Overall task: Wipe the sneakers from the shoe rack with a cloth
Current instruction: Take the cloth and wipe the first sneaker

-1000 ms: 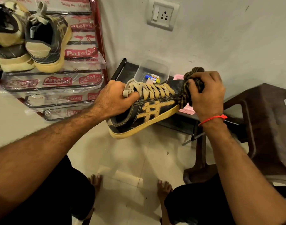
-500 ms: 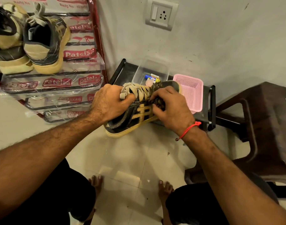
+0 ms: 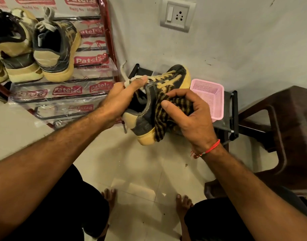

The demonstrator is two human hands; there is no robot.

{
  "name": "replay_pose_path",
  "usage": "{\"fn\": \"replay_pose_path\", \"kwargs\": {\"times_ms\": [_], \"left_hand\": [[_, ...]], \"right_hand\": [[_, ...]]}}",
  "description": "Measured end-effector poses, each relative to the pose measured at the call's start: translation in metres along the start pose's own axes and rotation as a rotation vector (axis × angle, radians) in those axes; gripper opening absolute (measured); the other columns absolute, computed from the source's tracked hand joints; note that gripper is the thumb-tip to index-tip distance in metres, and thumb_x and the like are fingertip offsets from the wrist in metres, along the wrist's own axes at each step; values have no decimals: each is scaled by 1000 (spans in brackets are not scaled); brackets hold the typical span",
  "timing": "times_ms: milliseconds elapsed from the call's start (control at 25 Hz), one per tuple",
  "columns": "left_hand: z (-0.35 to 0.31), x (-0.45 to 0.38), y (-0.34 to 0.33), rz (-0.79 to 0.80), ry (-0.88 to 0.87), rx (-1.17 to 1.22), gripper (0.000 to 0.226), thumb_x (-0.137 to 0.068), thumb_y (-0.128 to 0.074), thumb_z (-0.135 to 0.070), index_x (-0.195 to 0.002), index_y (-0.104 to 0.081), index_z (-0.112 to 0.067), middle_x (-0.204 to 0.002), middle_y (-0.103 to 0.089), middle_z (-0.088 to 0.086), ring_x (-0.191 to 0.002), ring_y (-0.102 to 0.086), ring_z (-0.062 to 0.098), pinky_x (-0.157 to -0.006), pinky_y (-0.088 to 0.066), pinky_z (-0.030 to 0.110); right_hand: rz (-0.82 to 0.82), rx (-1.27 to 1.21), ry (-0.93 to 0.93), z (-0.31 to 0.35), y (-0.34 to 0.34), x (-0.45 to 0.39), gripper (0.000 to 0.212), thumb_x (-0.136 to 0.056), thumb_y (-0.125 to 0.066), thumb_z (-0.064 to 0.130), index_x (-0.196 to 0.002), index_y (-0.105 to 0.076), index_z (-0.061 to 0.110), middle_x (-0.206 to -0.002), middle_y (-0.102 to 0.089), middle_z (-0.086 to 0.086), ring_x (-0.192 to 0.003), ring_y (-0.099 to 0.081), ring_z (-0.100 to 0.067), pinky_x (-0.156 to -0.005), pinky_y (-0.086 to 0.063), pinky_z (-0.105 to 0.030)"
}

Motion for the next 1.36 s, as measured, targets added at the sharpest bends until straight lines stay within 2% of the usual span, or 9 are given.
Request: {"fn": "replay_pose_path", "kwargs": {"times_ms": [200, 360, 480, 560, 720, 840, 920, 1120, 1360], "left_hand": [[4, 22, 2, 422, -358, -673, 65, -78, -45, -87, -128, -55, -47, -126, -53, -6, -116, -51, 8, -97, -49, 26], [-4, 46, -21, 117, -621, -1113, 69, -80, -39, -88, -136, -53, -50, -133, -21, 1, -125, -22, 24, -106, -42, 49], [-19, 54, -27, -144, -929, -1159, 69, -83, -46, -85, -130, -66, -37, -137, -21, 7, -132, -20, 35, -112, -29, 67], [-23, 54, -32, -140, -1047, -1140, 63, -84, -51, -82, -129, -66, -39, -151, -17, 10, -144, -12, 43, -114, -17, 73], [-14, 46, -27, 238, -766, -568, 54, -87, -50, -76, -131, -57, -45, -159, -35, -15, -154, -17, 25, -118, -23, 65], [-5, 39, -13, 283, -357, -27, 55, -81, -65, -68, -117, -67, -27, -117, -73, -10, -113, -66, 11, -95, -54, 30], [-1, 37, -11, 221, -245, 135, 38, -83, -66, -51, -100, -75, -19, -96, -78, -1, -90, -73, 12, -78, -56, 23], [8, 32, -18, 62, -84, 416, 44, -91, -55, -49, -90, -81, -13, -92, -74, 18, -80, -70, 27, -79, -56, 38], [9, 19, -26, 56, -93, 358, 64, -86, -59, -62, -99, -73, -1, -111, -60, 44, -98, -64, 51, -98, -48, 67]], "right_hand": [[-335, -409, -151, 6, 35, -15, 12, -85, -73, 10, -93, -71, 18, -97, -72, -9, -94, -67, -27, -86, -56, -44], [-364, -469, -154, 15, 44, -17, 9, -86, -72, 9, -91, -69, 16, -89, -71, -11, -84, -68, -26, -78, -57, -39], [-370, -555, -123, 24, 49, -19, 7, -90, -68, 7, -94, -66, 12, -87, -71, -11, -81, -68, -25, -76, -58, -37], [-368, -576, -140, 22, 49, -19, 6, -91, -67, 5, -94, -66, 11, -86, -72, -11, -82, -68, -26, -77, -58, -38], [-191, -481, -311, 9, 38, -10, 17, -94, -65, 12, -109, -64, 6, -98, -72, -14, -89, -69, -25, -82, -56, -43], [20, -416, -521, 7, 28, 1, 21, -94, -65, 27, -115, -63, 21, -106, -73, -9, -88, -73, -26, -70, -57, -53], [71, -402, -540, 9, 23, 4, 28, -92, -66, 29, -120, -62, 25, -110, -73, -7, -92, -73, -26, -66, -59, -50], [17, -217, -298, 6, 9, 1, 23, -89, -71, 12, -108, -68, 24, -107, -73, -4, -97, -71, -22, -64, -58, -28], [66, 85, 226, 35, 16, 6, 26, -87, -73, 7, -111, -65, 15, -109, -65, -10, -105, -65, -25, -92, -54, -42]]}}
Point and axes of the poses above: each hand's wrist, its own x-axis away from the middle knuckle, its own y-axis out of the back of the hand, z = x × y, the point moved 2 cm from there along -x, towards the middle knuckle
